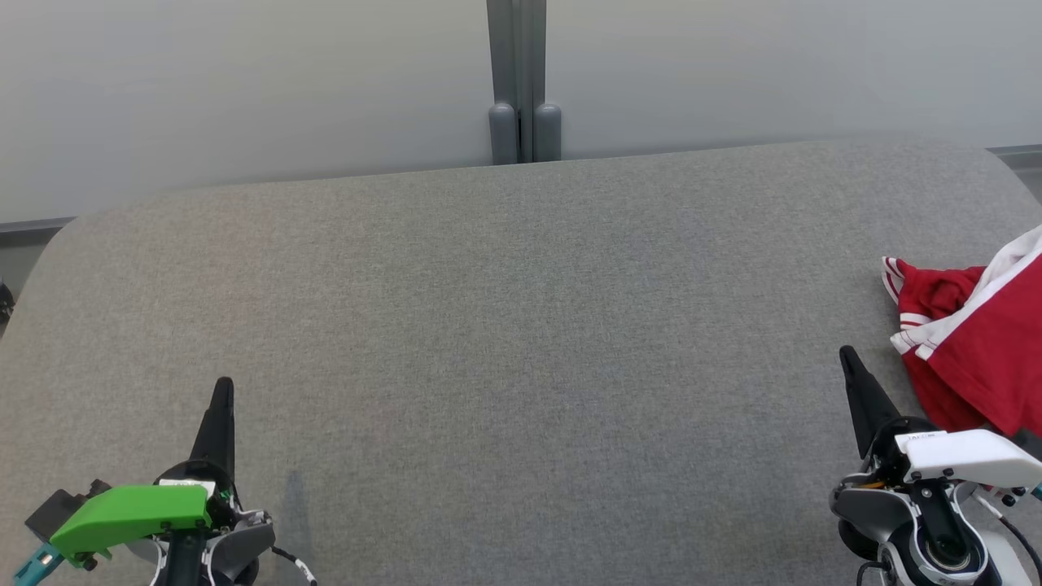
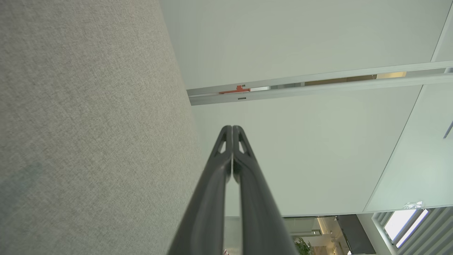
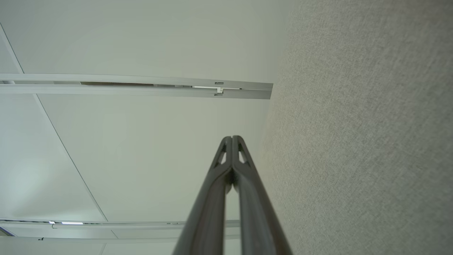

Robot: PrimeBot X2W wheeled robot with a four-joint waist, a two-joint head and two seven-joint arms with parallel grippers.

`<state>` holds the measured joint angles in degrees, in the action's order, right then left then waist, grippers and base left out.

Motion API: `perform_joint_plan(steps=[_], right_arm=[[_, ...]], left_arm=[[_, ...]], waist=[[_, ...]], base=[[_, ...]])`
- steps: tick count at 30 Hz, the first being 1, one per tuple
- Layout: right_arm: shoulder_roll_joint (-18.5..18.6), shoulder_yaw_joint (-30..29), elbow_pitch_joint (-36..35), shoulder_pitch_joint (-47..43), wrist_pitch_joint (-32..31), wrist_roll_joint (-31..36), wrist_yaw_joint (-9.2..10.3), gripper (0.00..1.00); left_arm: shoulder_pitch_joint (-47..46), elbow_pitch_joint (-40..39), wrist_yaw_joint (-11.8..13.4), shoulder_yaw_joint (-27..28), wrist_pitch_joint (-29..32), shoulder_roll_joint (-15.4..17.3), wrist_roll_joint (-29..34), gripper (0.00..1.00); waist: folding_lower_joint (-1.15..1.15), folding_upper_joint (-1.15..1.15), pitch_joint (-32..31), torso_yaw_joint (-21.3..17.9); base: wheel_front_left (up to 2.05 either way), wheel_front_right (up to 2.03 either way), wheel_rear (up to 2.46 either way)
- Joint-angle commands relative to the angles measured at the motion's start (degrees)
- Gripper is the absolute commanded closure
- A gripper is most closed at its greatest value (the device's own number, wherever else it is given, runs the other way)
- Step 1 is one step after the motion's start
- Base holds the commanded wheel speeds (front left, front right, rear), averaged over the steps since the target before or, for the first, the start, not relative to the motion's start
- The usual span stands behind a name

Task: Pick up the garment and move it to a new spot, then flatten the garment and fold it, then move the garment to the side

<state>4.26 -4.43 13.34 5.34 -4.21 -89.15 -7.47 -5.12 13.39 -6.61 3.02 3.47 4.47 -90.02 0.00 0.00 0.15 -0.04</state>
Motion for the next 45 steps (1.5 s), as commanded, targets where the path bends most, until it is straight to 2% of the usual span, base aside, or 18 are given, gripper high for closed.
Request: perform_joint_plan(steps=[1,11,45], right_arm=[[-0.1,-0.3,0.1,0.9,-0.5,-1.1,-0.04,1.0],[-0.7,-1.1,0.8,1.0,-1.6,-4.6,-0.03,1.0],[-0.9,-1.5,0.7,1.0,-1.9,-3.7,-0.04,1.0]], left_arm=[[-0.9,0.1,-0.5,0.4,0.3,0.2,-1.1,1.0],[-1.4,0.7,-1.2,1.6,1.5,0.0,-4.5,1.0],[-1.3,0.7,-1.1,2.3,2.0,-0.6,-3.5,1.0]], waist=[[0.0,0.0,0.0,0.0],[0.0,0.0,0.0,0.0],[0.0,0.0,0.0,0.0]], base=[[0.0,0.0,0.0],[0.0,0.0,0.0],[0.0,0.0,0.0]])
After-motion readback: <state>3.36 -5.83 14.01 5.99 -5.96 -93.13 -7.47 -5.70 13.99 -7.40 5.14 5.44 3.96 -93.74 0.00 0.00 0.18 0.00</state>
